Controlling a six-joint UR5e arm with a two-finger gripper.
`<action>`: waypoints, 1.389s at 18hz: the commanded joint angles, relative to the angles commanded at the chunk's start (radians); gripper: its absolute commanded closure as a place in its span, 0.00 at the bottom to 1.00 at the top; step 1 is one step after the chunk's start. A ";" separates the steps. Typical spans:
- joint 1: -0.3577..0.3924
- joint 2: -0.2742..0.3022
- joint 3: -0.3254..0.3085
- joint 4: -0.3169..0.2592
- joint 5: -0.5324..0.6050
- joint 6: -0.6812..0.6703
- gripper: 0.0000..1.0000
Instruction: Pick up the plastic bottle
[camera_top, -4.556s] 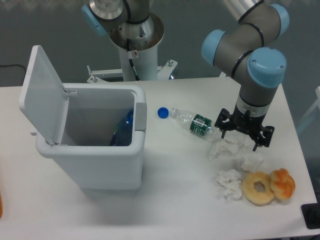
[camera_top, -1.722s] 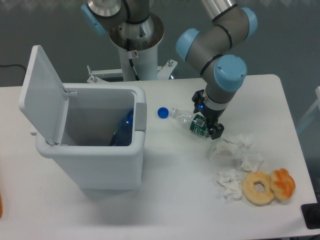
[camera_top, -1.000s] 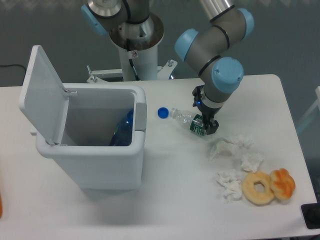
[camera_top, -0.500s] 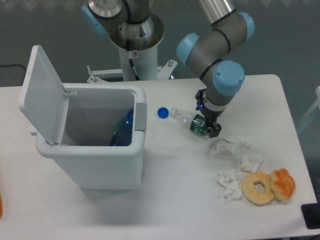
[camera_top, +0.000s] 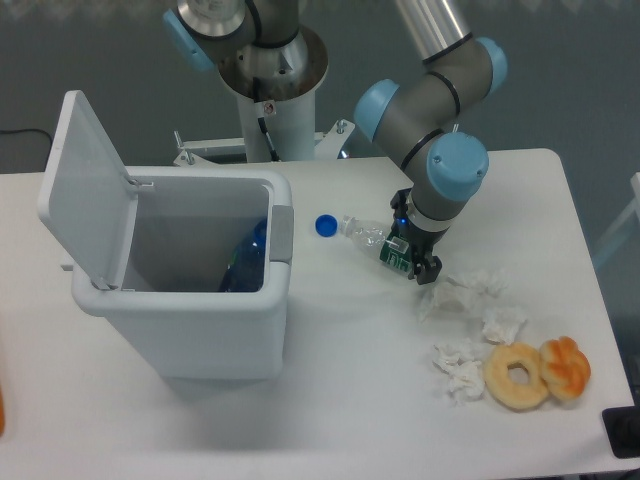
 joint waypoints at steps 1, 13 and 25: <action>0.000 -0.003 -0.002 0.000 0.006 -0.002 0.00; 0.000 -0.018 -0.025 0.044 0.005 -0.025 0.08; 0.005 -0.005 0.053 0.029 0.012 -0.052 0.39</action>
